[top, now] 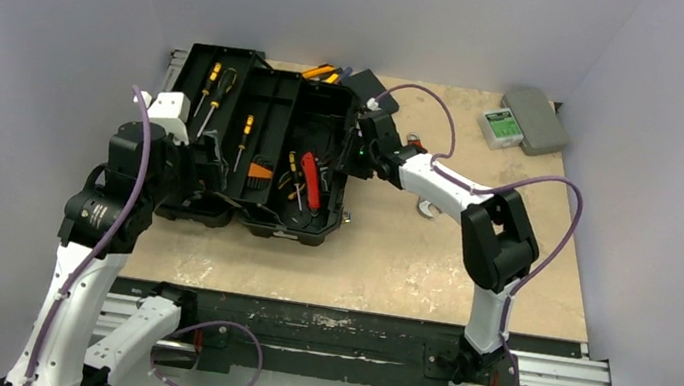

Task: Pack the tool kit
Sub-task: Close the toolbox at the center of the board.

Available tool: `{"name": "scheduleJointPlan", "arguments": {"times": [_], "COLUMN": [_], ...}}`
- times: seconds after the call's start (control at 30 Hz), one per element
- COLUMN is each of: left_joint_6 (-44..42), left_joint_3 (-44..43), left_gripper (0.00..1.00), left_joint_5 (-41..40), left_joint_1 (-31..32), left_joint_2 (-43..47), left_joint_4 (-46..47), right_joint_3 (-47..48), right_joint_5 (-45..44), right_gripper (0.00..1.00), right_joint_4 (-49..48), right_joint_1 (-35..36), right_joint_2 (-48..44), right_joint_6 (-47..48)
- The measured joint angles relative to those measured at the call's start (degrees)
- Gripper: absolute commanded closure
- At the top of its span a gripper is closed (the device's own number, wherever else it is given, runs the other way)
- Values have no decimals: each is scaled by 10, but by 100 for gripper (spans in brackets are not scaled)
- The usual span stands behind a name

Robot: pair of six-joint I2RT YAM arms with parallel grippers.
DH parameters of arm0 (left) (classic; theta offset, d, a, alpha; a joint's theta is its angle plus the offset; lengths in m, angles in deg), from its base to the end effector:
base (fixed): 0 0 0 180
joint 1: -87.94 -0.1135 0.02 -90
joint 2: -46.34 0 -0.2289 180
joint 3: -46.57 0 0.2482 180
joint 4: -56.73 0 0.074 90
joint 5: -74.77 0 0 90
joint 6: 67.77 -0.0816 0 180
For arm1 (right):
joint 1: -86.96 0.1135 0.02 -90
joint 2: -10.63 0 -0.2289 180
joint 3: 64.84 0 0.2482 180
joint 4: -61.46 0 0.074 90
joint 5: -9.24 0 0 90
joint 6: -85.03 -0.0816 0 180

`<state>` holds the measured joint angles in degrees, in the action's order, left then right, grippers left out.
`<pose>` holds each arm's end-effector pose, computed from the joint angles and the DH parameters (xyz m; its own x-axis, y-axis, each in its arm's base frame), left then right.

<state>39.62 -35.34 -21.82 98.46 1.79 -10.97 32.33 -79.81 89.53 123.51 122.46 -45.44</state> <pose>0.1865 -0.0251 0.3464 -0.4990 -0.2093 -0.8409 -0.0683 0.9769 -0.2026 0.3683 0.2747 0.1576 -0.8075 0.2092 -0.5515 -0.1066 0.8678 0.4853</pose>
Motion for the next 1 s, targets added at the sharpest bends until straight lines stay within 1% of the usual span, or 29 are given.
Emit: {"name": "scheduleJointPlan", "arguments": {"times": [0.17, 0.33, 0.5, 0.63, 0.7, 0.83, 0.9, 1.0], "left_joint_6": [2, 7, 21, 40, 58, 104, 124, 148], "left_joint_3": [-7, -54, -120, -176, -199, -219, -219, -216], "left_gripper": [0, 0, 1, 4, 6, 7, 8, 11], "left_joint_5": [2, 2, 29, 91, 153, 271, 306, 350], "left_joint_1": [0, -4, -49, -118, -182, -311, -347, -378], "left_joint_2": [-17, -59, -122, -179, -210, -279, -311, -362], "left_joint_4": [-4, -15, -18, -17, -9, 24, 39, 62], "right_joint_3": [-50, -96, -122, -135, -140, -154, -163, -172], "right_joint_5": [37, 58, 68, 76, 77, 80, 82, 87], "right_gripper": [100, 100, 100, 100, 100, 100, 100, 100], "right_joint_4": [-10, -2, -3, -20, -26, -47, -55, -64], "right_joint_1": [-40, -84, -105, -107, -108, -108, -108, -110], "right_joint_2": [-37, -78, -98, -104, -106, -113, -117, -122], "right_joint_6": [22, 50, 60, 62, 62, 62, 62, 61]}}
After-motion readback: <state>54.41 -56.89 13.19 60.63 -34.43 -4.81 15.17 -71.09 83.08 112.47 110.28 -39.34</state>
